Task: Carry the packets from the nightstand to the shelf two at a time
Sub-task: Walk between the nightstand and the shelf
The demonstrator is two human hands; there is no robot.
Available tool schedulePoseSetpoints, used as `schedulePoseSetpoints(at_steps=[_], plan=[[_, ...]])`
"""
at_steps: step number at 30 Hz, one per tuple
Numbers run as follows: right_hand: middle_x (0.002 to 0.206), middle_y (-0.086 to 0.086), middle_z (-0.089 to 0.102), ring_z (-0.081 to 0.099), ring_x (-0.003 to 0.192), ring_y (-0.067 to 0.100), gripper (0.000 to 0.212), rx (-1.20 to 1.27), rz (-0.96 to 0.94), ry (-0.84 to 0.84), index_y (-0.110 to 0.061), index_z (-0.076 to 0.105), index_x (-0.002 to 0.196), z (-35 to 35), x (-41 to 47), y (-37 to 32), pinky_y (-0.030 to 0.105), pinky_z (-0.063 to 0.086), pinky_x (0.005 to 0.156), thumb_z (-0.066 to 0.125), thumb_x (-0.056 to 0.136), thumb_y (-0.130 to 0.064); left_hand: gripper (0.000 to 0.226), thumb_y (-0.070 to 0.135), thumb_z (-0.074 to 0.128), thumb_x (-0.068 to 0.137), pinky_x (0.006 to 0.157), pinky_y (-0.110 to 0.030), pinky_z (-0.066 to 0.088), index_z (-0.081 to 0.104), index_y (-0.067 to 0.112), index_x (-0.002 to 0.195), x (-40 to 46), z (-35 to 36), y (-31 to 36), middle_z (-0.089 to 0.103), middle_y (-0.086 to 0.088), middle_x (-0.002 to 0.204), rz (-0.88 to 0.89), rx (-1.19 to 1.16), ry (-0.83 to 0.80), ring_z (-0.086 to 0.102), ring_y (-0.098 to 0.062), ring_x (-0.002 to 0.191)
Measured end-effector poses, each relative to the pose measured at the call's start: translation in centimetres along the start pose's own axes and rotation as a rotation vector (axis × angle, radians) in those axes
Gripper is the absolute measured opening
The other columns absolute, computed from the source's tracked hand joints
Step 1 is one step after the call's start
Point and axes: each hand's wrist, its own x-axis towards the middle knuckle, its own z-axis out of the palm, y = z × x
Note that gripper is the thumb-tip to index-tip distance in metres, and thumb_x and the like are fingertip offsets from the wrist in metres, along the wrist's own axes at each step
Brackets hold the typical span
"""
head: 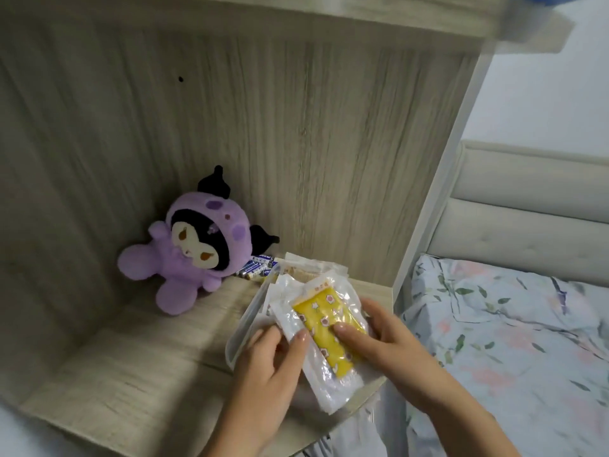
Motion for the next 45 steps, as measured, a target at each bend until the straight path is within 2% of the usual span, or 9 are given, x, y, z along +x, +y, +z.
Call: schedulePoseSetpoints(at_steps=[3,6,12,17,21,27,32,36,45], plan=[[0.108,0.004,0.071,0.07,0.093,0.01,0.042,-0.199,-0.068,-0.084,-0.01,0.052,0.126,-1.7,4.3,-1.7,0.024,0.057,0.078,0.067,0.087,-0.009,0.037,0.051,0.043,0.086,0.075,-0.03,0.045,0.067,0.023,0.078,1.9,-1.4,-1.7,0.059,0.014,0.081,0.23,0.453,0.168,0.057,-0.011,0.08],[0.1,-0.005,0.066,0.065,0.082,-0.003,0.032,-0.44,-0.089,-0.212,-0.013,0.053,0.115,-2.0,8.8,-3.4,0.016,0.054,0.074,0.069,0.088,-0.016,0.041,0.044,0.039,0.084,0.073,-0.036,0.054,0.07,0.019,0.094,2.6,-2.1,-2.7,0.066,0.005,0.092,0.258,0.742,0.224,0.062,-0.021,0.083],[0.098,-0.004,0.05,0.049,0.093,0.016,0.033,-1.032,-0.103,-0.418,-0.013,0.049,0.1,0.0,15.1,-3.1,0.028,0.041,0.082,0.068,0.088,-0.036,0.038,0.043,0.04,0.085,0.076,-0.029,0.053,0.069,0.024,0.099,2.3,-1.7,-3.6,0.068,0.009,0.101,0.315,0.922,0.174,0.067,-0.013,0.084],[0.087,-0.012,0.048,0.046,0.093,0.016,0.028,-1.115,0.074,-0.503,-0.024,0.042,0.081,0.0,15.7,-2.7,0.018,0.037,0.07,0.062,0.091,-0.041,0.037,0.036,0.038,0.089,0.092,-0.025,0.035,0.072,0.027,0.1,2.4,-1.3,-4.5,0.069,0.014,0.099,0.44,0.955,0.121,0.066,-0.006,0.089],[0.119,0.0,0.051,0.045,0.105,0.016,0.038,-1.218,0.172,-0.547,-0.016,0.045,0.113,-0.4,15.8,-2.8,0.026,0.036,0.089,0.057,0.093,-0.046,0.038,0.035,0.038,0.084,0.087,-0.025,0.049,0.071,0.032,0.102,2.7,-1.4,-4.5,0.063,0.019,0.091,0.404,0.962,0.042,0.062,-0.003,0.082],[0.143,0.01,0.051,0.051,0.129,0.026,0.068,-1.187,-0.117,-0.262,-0.011,0.035,0.147,0.6,14.3,-1.5,0.033,0.043,0.105,0.065,0.09,-0.032,0.034,0.036,0.038,0.08,0.092,-0.025,0.045,0.07,0.037,0.09,2.8,-1.6,-4.2,0.064,0.018,0.097,0.351,0.979,-0.026,0.064,-0.002,0.084],[0.118,0.007,0.07,0.063,0.11,0.028,0.03,-1.16,-0.309,-0.081,-0.01,0.068,0.116,0.3,14.2,1.4,0.035,0.049,0.093,0.05,0.099,-0.026,0.034,0.035,0.039,0.079,0.088,-0.032,0.054,0.07,0.034,0.092,2.8,-1.7,-3.9,0.066,0.014,0.112,0.301,0.967,-0.064,0.065,-0.007,0.096],[0.11,0.002,0.073,0.065,0.097,0.024,0.028,-1.206,-0.331,-0.104,-0.016,0.072,0.114,0.1,14.4,2.2,0.02,0.043,0.077,0.05,0.1,-0.024,0.033,0.034,0.042,0.076,0.081,-0.036,0.057,0.068,0.031,0.097,3.0,-1.7,-3.9,0.063,0.011,0.122,0.307,0.941,-0.078,0.062,-0.013,0.105],[0.087,0.004,0.075,0.065,0.075,0.027,0.025,-1.146,-0.426,-0.038,-0.018,0.078,0.096,-0.5,14.6,2.4,0.035,0.052,0.071,0.058,0.095,-0.032,0.033,0.034,0.042,0.077,0.085,-0.037,0.056,0.068,0.033,0.096,3.1,-1.7,-4.3,0.064,0.014,0.122,0.302,0.936,-0.08,0.057,-0.013,0.108]])
